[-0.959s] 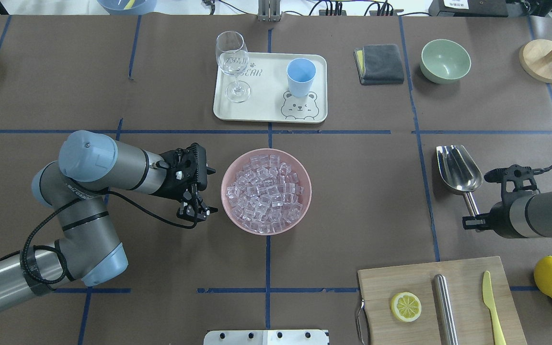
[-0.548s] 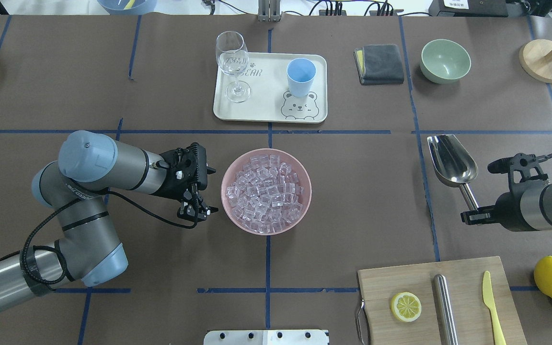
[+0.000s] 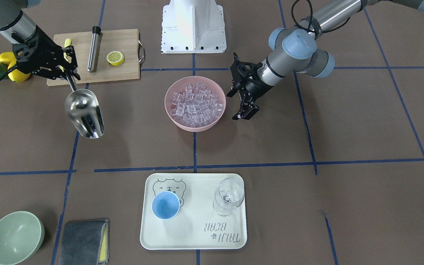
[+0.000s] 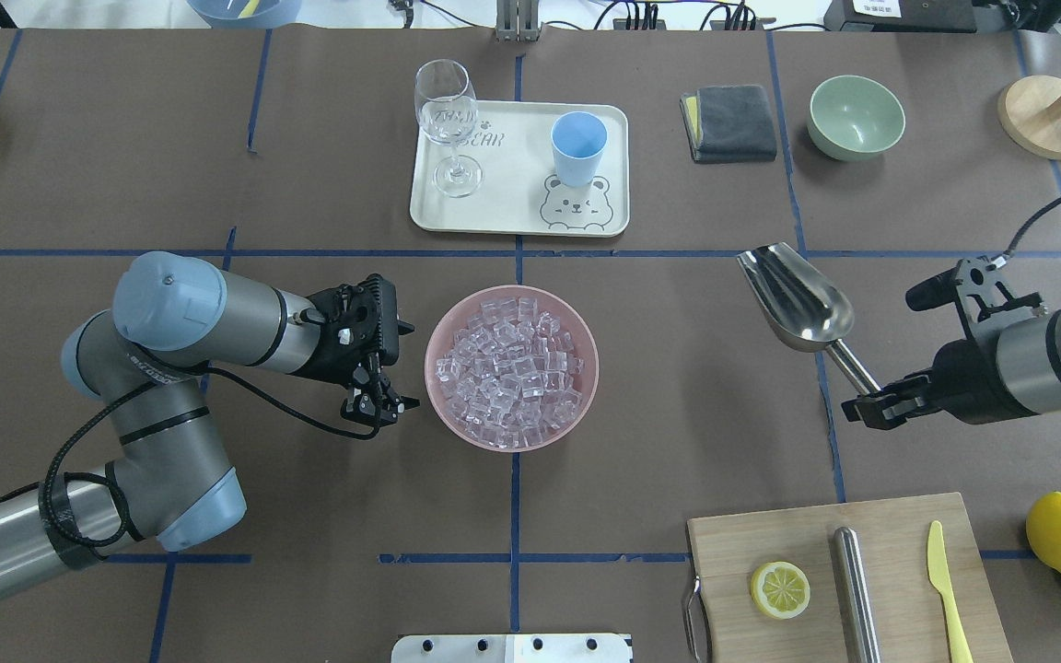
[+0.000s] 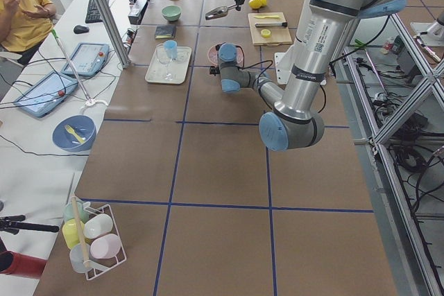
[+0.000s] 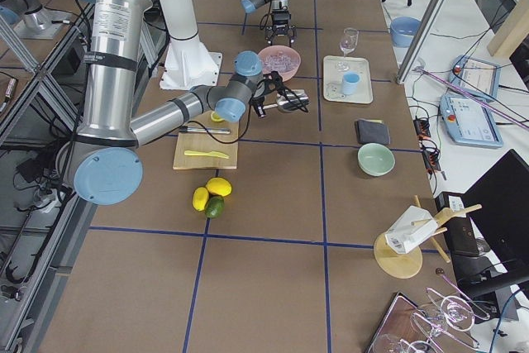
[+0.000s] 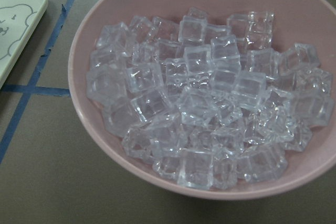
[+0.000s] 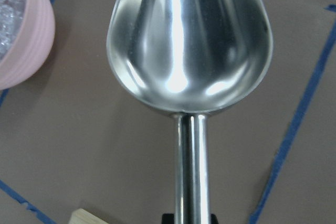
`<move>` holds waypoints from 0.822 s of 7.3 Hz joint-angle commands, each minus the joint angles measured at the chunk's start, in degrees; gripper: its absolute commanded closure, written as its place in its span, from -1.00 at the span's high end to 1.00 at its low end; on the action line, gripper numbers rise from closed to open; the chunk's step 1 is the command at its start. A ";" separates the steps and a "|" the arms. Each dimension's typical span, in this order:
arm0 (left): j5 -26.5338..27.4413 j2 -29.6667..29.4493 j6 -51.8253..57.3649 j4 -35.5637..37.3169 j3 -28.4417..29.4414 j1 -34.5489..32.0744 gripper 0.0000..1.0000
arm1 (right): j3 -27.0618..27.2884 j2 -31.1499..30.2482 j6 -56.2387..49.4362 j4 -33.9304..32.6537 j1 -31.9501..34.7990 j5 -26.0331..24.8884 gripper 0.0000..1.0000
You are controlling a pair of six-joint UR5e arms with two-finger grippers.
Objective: Put ice in cup with scoop
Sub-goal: 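Lift the scoop and carry it toward the pink bowl with the right gripper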
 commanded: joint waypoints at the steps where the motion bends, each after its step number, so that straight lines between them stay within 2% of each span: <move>1: 0.07 0.00 -0.47 0.00 0.02 -0.02 1.00 | 0.80 12.61 -1.19 -14.92 -1.24 -0.26 -1.00; 3: 0.16 0.00 -0.48 0.08 0.28 -0.11 1.00 | 1.07 24.29 -7.41 -32.57 -3.34 -0.96 -1.00; 4: 0.16 0.00 -0.65 0.09 0.19 -0.02 1.00 | 1.42 30.09 -11.44 -43.02 -5.44 -3.66 -1.00; 6: 0.16 0.00 -1.18 0.09 0.28 -0.02 1.00 | 1.68 36.72 -21.72 -58.35 -6.16 -4.57 -1.00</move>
